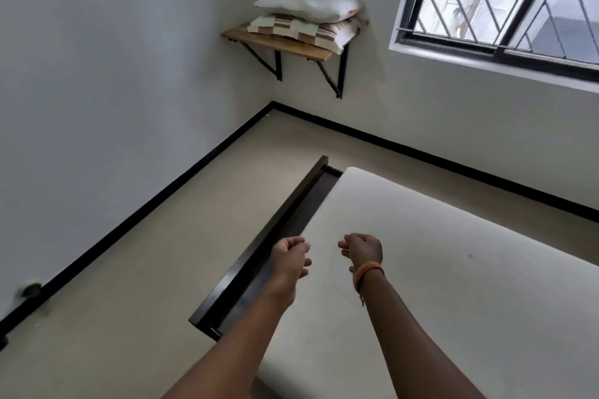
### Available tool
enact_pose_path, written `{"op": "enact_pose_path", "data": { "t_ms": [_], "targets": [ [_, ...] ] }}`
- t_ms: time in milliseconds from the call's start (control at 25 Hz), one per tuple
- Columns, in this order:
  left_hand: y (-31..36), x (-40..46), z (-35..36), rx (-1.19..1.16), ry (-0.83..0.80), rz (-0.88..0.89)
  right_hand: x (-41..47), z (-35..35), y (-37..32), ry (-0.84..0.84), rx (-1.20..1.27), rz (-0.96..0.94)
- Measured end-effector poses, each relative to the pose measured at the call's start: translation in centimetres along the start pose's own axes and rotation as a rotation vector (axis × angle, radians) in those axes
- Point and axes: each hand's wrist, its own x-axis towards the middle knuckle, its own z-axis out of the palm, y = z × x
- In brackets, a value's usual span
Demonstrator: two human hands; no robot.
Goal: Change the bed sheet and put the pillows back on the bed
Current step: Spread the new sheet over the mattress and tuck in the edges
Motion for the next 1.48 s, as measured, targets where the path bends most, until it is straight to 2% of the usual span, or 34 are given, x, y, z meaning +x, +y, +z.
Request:
{"op": "enact_pose_path", "data": {
  "t_ms": [200,600,800,880,1080,1480],
  "targets": [
    [5.4,7.0,-7.7,0.014,-0.001,0.038,-0.3,12.2,-2.4,-0.023,0.043,0.006],
    [12.7,19.9,-21.2,0.030,0.024,0.034,4.5,29.5,-4.4,0.065,0.134,0.067],
    [19.8,29.6,-28.8,0.061,-0.016,0.049,7.1,40.1,-9.9,0.136,0.232,0.117],
    [23.1,32.7,-31.0,0.077,-0.036,0.080,7.2,44.1,-12.8,0.146,0.234,0.081],
    [31.1,40.1,-32.2,0.004,-0.150,0.080,8.8,51.3,-19.4,0.207,0.267,-0.028],
    [43.2,57.7,-29.0,0.094,-0.426,0.088,18.3,59.8,-28.3,0.479,0.445,-0.081]
  ]
}}
